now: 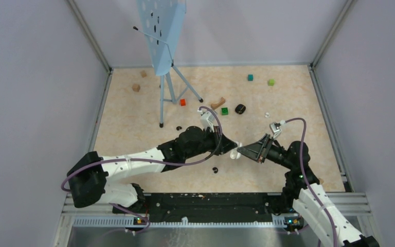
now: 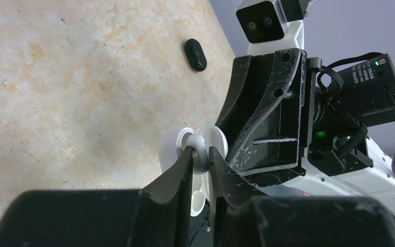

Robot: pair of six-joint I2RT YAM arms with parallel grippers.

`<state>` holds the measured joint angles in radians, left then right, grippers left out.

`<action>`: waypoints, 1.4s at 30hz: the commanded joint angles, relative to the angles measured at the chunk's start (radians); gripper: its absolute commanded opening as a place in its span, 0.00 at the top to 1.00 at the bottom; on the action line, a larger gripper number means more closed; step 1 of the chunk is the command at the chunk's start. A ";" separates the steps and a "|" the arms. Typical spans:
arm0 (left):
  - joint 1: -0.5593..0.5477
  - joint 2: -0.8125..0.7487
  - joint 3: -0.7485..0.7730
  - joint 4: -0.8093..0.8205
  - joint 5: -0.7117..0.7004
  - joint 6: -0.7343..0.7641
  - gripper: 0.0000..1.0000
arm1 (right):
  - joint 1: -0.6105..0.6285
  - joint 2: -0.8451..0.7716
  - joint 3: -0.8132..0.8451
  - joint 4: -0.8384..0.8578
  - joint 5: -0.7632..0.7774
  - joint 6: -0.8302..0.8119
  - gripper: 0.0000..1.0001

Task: Insert the wireless bluetooth earbuds into the charging case
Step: Insert the left earbud into the left side groove of the charging case.

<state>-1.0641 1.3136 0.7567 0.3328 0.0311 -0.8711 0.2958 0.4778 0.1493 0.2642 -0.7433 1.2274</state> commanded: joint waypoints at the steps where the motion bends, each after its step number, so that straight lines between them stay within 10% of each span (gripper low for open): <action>1: -0.010 -0.022 0.044 -0.030 -0.021 0.036 0.79 | -0.008 -0.010 0.010 0.063 -0.002 0.001 1.00; 19: -0.051 -0.016 0.121 -0.141 -0.140 0.181 0.93 | -0.008 -0.008 0.016 0.061 -0.001 0.005 1.00; 29: -0.094 0.035 0.201 -0.213 -0.168 0.233 0.64 | -0.009 -0.008 0.015 0.058 0.002 0.006 1.00; 42: -0.106 -0.002 0.205 -0.238 -0.221 0.233 0.60 | -0.007 -0.011 0.010 0.053 0.002 0.004 1.00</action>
<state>-1.1603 1.3399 0.9237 0.1009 -0.1566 -0.6540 0.2958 0.4778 0.1493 0.2687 -0.7429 1.2320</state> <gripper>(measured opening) 0.392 0.240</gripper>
